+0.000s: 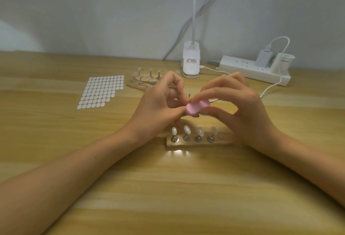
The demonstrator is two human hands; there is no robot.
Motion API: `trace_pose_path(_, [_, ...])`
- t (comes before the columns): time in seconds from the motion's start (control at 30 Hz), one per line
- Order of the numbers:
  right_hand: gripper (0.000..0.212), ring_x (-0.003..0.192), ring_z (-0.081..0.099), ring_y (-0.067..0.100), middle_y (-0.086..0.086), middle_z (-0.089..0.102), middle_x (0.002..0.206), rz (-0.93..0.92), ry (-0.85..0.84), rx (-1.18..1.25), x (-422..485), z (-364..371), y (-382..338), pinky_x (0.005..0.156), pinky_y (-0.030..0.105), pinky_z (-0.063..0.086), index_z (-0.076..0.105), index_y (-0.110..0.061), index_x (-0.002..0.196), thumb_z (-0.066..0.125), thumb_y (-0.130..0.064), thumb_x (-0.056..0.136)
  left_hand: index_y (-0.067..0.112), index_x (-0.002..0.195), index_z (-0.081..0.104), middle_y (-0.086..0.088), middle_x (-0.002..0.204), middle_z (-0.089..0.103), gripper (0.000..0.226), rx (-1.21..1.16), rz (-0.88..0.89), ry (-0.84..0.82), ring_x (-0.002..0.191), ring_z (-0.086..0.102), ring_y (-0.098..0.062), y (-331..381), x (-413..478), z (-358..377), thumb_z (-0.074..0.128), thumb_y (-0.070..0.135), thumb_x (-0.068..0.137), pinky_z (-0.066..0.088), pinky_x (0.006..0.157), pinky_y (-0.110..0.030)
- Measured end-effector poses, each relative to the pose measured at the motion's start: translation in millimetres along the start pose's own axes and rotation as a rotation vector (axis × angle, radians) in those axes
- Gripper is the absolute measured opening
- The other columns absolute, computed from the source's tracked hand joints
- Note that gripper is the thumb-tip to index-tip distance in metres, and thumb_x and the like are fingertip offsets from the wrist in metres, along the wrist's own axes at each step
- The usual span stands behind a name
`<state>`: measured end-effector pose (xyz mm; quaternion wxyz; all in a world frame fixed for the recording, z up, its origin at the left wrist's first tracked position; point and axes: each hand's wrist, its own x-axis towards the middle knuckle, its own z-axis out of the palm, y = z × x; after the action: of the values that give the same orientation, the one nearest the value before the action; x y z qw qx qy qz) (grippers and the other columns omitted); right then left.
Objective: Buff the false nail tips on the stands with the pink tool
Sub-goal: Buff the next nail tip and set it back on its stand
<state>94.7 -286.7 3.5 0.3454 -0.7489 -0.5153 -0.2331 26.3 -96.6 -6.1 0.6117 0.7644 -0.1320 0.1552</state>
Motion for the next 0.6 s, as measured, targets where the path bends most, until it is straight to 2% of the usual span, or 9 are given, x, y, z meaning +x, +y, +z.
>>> trace_pose_path(0.13, [0.017, 0.091, 0.051, 0.005, -0.010, 0.063, 0.091, 0.066, 0.030, 0.051, 0.4, -2.6, 1.3, 0.083, 0.031, 0.036, 0.074, -0.020, 0.101, 0.069, -0.028, 0.088, 0.014, 0.090, 0.036, -0.005, 0.076, 0.074, 0.043, -0.027, 0.004, -0.014, 0.079, 0.077, -0.028, 0.9, -0.7, 1.0, 0.072, -0.007, 0.085, 0.047, 0.046, -0.022])
trace_pose_path(0.23, [0.018, 0.087, 0.049, 0.016, -0.001, 0.060, 0.088, 0.046, -0.019, 0.076, 0.5, 0.0, -2.0, 0.081, 0.029, 0.036, 0.074, -0.022, 0.101, 0.069, -0.030, 0.086, 0.014, 0.089, 0.036, 0.000, 0.072, 0.072, 0.042, -0.011, 0.015, -0.027, 0.078, 0.077, -0.028, 1.5, -0.4, 0.9, 0.073, -0.004, 0.085, 0.047, 0.047, -0.023])
trace_pose_path(0.33, [0.016, 0.089, 0.049, 0.006, -0.005, 0.061, 0.088, 0.094, 0.000, 0.097, 1.4, -2.8, 1.2, 0.081, 0.030, 0.034, 0.073, -0.021, 0.101, 0.069, -0.027, 0.087, 0.013, 0.089, 0.035, -0.010, 0.080, 0.075, 0.043, -0.009, 0.012, -0.009, 0.079, 0.077, -0.027, 2.6, -0.4, 0.6, 0.073, -0.008, 0.085, 0.047, 0.047, -0.023])
trace_pose_path(0.47, [0.017, 0.089, 0.051, 0.014, -0.001, 0.060, 0.089, 0.064, -0.033, 0.109, -0.3, 0.0, -0.5, 0.081, 0.029, 0.038, 0.070, -0.027, 0.103, 0.068, -0.032, 0.086, 0.015, 0.089, 0.038, -0.004, 0.076, 0.070, 0.041, 0.022, 0.025, -0.014, 0.079, 0.077, -0.026, 3.0, -0.9, 0.9, 0.071, -0.008, 0.087, 0.048, 0.047, -0.026])
trace_pose_path(0.53, [0.016, 0.090, 0.050, 0.009, -0.002, 0.063, 0.090, 0.115, -0.006, 0.116, 0.2, -1.6, 2.6, 0.080, 0.027, 0.034, 0.069, -0.028, 0.102, 0.067, -0.032, 0.087, 0.016, 0.088, 0.037, -0.008, 0.078, 0.072, 0.042, 0.020, 0.019, -0.009, 0.080, 0.077, -0.026, 3.1, -1.0, 0.8, 0.070, -0.010, 0.087, 0.047, 0.048, -0.024])
trace_pose_path(0.6, [0.016, 0.090, 0.051, 0.014, -0.002, 0.063, 0.091, 0.128, -0.008, 0.136, 0.5, -2.0, 2.1, 0.080, 0.027, 0.034, 0.069, -0.029, 0.102, 0.068, -0.032, 0.087, 0.016, 0.088, 0.037, -0.010, 0.080, 0.073, 0.042, 0.020, 0.026, -0.007, 0.078, 0.077, -0.026, 3.3, -1.2, 1.2, 0.069, -0.011, 0.087, 0.047, 0.047, -0.022])
